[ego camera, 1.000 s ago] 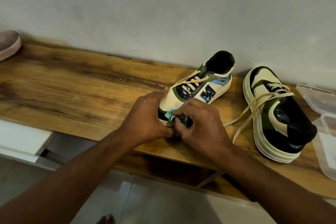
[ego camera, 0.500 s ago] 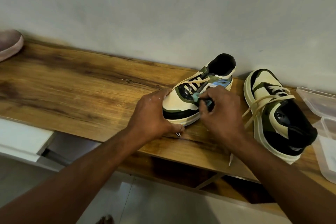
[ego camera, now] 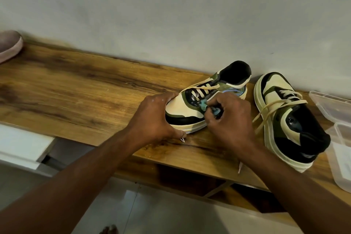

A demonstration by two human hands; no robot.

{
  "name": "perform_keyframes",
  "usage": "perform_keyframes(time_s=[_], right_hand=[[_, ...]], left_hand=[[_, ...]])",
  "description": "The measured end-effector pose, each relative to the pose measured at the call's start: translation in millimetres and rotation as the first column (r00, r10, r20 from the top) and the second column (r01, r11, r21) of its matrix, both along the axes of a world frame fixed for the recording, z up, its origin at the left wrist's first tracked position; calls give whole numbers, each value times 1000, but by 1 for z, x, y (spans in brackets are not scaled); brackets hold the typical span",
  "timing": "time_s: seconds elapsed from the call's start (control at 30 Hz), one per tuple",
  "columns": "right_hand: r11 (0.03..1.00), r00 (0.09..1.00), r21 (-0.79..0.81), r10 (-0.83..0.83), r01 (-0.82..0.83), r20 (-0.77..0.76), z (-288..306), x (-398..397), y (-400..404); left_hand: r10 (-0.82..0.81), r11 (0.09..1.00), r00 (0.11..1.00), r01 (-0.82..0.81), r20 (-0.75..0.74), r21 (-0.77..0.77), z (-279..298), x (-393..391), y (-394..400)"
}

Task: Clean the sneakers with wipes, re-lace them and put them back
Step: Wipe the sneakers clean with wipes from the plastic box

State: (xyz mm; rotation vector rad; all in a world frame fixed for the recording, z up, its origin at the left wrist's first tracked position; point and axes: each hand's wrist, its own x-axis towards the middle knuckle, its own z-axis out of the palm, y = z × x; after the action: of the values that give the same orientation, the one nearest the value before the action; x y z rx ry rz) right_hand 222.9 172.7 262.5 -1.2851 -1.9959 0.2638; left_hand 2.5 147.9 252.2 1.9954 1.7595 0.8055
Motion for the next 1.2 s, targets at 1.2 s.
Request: perform_keyframes(time_s=[1.2], right_hand=[[982,980,-95,-174,165,-94,12,21,0]], left_hand=[[194,974,843,-105,-501,199,-22,33,-30]])
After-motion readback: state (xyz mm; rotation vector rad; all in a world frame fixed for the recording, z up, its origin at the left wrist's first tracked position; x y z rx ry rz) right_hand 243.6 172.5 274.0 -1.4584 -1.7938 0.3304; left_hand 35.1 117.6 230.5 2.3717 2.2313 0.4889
